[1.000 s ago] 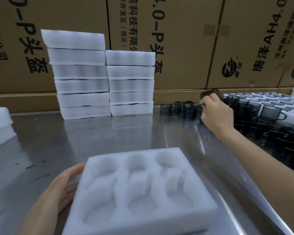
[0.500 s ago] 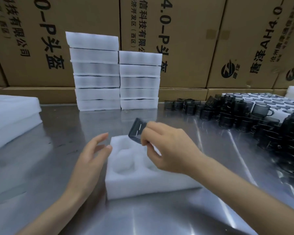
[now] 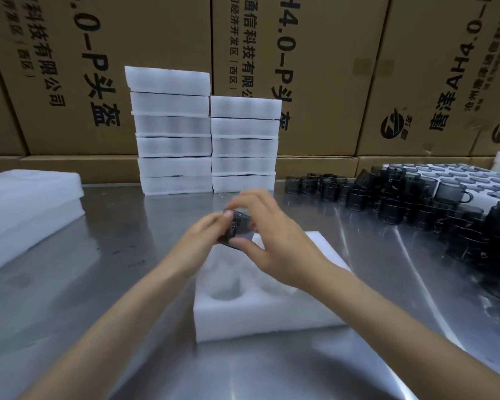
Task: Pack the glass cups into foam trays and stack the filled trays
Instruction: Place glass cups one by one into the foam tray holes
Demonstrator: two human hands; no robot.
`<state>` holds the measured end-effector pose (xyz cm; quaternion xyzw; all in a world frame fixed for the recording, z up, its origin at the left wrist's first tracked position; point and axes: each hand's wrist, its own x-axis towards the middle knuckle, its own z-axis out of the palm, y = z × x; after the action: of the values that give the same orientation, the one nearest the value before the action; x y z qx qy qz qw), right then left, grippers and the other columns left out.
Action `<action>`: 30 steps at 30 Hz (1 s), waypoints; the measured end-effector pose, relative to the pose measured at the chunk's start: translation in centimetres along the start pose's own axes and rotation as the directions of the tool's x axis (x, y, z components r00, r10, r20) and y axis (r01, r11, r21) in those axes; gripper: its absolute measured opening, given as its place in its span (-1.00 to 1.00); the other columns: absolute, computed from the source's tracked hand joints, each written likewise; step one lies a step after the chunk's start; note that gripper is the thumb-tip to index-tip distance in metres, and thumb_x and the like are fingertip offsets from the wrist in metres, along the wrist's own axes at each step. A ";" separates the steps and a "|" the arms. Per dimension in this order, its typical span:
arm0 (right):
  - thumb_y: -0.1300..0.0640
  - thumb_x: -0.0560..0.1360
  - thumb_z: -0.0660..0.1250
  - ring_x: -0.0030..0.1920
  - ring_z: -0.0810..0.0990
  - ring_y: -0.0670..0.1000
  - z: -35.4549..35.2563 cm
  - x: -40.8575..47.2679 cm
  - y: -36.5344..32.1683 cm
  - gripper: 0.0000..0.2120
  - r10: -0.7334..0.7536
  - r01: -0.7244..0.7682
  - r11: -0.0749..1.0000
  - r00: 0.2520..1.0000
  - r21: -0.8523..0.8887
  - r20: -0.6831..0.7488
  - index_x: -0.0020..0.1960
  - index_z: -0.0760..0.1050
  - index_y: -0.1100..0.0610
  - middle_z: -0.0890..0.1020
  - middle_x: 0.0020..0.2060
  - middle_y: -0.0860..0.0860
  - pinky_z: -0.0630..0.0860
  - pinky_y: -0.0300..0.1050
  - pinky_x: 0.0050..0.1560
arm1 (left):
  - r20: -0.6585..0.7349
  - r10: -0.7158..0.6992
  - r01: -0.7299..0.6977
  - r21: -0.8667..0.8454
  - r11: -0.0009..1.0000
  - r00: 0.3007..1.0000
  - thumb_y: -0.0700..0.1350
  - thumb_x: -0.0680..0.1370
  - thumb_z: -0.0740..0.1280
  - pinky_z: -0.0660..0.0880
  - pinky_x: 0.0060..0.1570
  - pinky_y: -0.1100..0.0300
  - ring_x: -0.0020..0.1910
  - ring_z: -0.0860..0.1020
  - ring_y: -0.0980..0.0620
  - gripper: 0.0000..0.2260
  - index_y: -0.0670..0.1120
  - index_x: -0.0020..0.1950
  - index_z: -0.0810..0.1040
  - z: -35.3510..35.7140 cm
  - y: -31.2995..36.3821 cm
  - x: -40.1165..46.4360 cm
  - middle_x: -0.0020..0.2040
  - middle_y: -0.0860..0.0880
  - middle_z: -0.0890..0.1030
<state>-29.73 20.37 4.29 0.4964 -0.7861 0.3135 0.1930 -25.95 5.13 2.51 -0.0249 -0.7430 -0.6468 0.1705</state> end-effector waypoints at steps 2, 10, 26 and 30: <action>-0.09 0.42 0.43 0.14 0.40 -0.12 0.4 0.3 0.5 -0.40 0.153 -0.149 0.986 0.987 0.072 -0.054 0.36 0.25 -0.03 0.28 0.27 -0.13 0.47 -0.08 0.10 | 0.008 -0.040 0.040 0.012 0.999 0.999 -0.11 0.64 0.13 0.45 0.10 0.28 0.06 0.58 0.07 -0.76 -0.10 0.05 0.59 -0.2 -0.3 0.3 -0.02 0.01 0.66; -0.14 0.29 0.52 -0.06 0.52 -0.18 1.8 1.6 1.3 -0.29 0.355 -0.368 0.919 0.929 0.143 0.110 0.37 0.35 -0.10 0.54 0.00 -0.23 0.41 -0.40 -0.10 | 0.151 0.011 0.019 -0.197 0.980 0.988 0.00 0.62 0.03 0.25 0.37 0.09 0.33 0.44 0.05 -0.61 -0.12 0.28 0.51 -1.9 -0.8 -0.3 0.25 -0.05 0.58; -0.17 0.41 0.41 0.28 0.41 -0.05 3.1 1.4 1.1 -0.28 0.307 -0.305 0.951 0.928 -0.040 0.211 0.48 0.22 -0.08 0.48 0.31 -0.13 0.38 -0.09 0.26 | 0.010 -0.096 0.097 -0.095 0.991 0.995 -0.16 0.62 0.14 0.33 0.36 0.03 0.27 0.50 -0.01 -0.71 -0.21 0.27 0.48 -2.2 -2.1 -0.7 0.20 -0.09 0.60; -0.18 0.45 0.36 0.32 0.35 -0.02 3.0 1.4 1.0 -0.29 0.312 -0.310 0.949 0.911 -0.049 0.270 0.51 0.16 -0.09 0.46 0.32 -0.17 0.36 -0.03 0.28 | 0.034 -0.091 0.092 -0.033 0.995 0.995 -0.09 0.61 0.15 0.33 0.35 0.10 0.26 0.50 0.07 -0.73 -0.11 0.25 0.50 -2.4 -2.3 -0.7 0.17 0.01 0.61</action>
<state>-31.23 17.69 2.66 0.4030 -0.8751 0.2663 0.0311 -25.33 2.56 0.37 -0.0043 -0.7345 -0.6663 0.1283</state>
